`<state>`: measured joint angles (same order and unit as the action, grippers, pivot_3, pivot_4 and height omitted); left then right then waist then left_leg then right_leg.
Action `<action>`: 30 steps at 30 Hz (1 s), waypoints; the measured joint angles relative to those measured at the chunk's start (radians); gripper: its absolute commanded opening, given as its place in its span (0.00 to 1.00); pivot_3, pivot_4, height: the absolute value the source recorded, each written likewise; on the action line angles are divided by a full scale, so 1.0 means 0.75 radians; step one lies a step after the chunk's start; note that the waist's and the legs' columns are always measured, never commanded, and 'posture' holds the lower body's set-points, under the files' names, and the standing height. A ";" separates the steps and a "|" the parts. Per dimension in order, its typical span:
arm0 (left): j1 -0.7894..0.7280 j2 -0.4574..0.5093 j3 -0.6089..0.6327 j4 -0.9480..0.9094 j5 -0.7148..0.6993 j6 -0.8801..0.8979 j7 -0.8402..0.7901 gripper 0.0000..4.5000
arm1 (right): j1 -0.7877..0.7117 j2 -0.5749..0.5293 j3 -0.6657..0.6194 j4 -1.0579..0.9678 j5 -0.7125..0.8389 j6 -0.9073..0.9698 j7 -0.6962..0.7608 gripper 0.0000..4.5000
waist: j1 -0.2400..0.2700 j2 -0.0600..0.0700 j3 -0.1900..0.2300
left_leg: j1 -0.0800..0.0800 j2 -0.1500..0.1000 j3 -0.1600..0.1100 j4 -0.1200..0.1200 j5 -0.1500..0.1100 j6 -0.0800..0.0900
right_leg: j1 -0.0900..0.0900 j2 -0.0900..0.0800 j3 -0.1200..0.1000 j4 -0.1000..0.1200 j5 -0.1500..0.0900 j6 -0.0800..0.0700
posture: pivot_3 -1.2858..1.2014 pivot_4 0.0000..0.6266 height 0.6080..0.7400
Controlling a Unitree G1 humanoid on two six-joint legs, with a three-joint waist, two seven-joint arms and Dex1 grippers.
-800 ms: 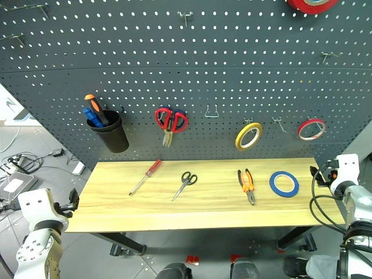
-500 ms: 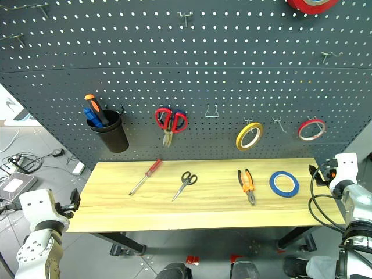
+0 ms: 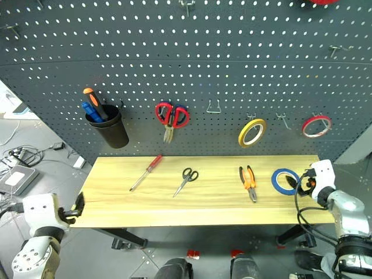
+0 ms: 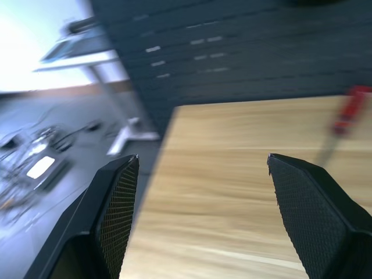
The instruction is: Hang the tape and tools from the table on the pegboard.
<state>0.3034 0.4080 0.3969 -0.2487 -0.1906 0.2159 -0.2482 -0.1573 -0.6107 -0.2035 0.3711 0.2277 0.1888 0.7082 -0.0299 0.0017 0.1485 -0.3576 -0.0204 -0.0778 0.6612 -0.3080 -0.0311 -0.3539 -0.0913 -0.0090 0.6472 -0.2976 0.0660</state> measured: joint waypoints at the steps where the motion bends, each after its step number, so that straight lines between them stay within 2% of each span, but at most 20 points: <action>1: -0.004 0.014 -0.038 -0.034 0.001 0.015 -0.029 0.83 | 0.014 0.007 0.018 -0.056 0.001 0.026 0.001 1.00 | 0.000 0.001 0.005 | -0.001 0.000 0.000 0.000 0.000 0.000 | -0.001 0.000 0.000 0.000 0.000 0.000 | 0.48 0.32 1.00; 8: -0.100 0.103 -0.260 -0.186 -0.008 0.179 -0.186 0.83 | 0.048 0.014 0.098 -0.331 -0.017 0.254 -0.061 1.00 | -0.014 -0.001 0.069 | -0.008 0.001 -0.002 0.000 0.000 0.000 | -0.008 0.000 0.000 0.001 0.001 -0.001 | 0.46 0.40 1.00; 14: -0.250 0.105 -0.393 -0.190 -0.009 0.231 -0.261 0.83 | -0.079 0.024 0.207 -0.269 -0.113 0.323 -0.119 1.00 | -0.041 -0.004 0.108 | -0.018 0.000 0.002 0.001 0.001 0.001 | -0.021 0.000 0.000 0.003 0.002 -0.001 | 0.45 0.45 1.00; 19: -0.333 0.144 -0.471 -0.165 -0.008 0.215 -0.362 0.83 | -0.286 0.021 0.307 0.031 -0.230 0.316 -0.143 1.00 | -0.071 -0.007 0.138 | -0.026 0.000 0.002 0.003 0.001 0.001 | -0.028 0.000 -0.001 0.003 0.002 -0.001 | 0.45 0.47 1.00; 27: -0.472 0.150 -0.597 -0.107 -0.038 0.189 -0.557 0.83 | -0.640 0.036 0.387 0.595 -0.355 0.194 -0.115 1.00 | -0.080 -0.010 0.170 | -0.033 0.001 0.004 0.005 0.004 -0.005 | -0.034 0.000 -0.002 0.003 0.002 0.000 | 0.45 0.49 1.00; 30: -0.517 0.139 -0.637 -0.072 -0.041 0.185 -0.593 0.83 | -0.720 0.042 0.424 0.724 -0.390 0.167 -0.063 0.87 | -0.081 -0.010 0.171 | -0.033 0.001 0.004 0.005 0.004 -0.005 | -0.034 0.000 -0.003 0.003 0.002 0.000 | 0.45 0.48 1.00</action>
<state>-0.0841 0.5124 -0.0813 -0.3031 -0.2212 0.3545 -0.6925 -0.6970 -0.5795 0.1145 0.9137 -0.0649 0.3140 0.6611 -0.0904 -0.0058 0.2769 -0.3826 -0.0197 -0.0747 0.6646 -0.3046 -0.0346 -0.3796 -0.0912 -0.0110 0.6493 -0.2961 0.0658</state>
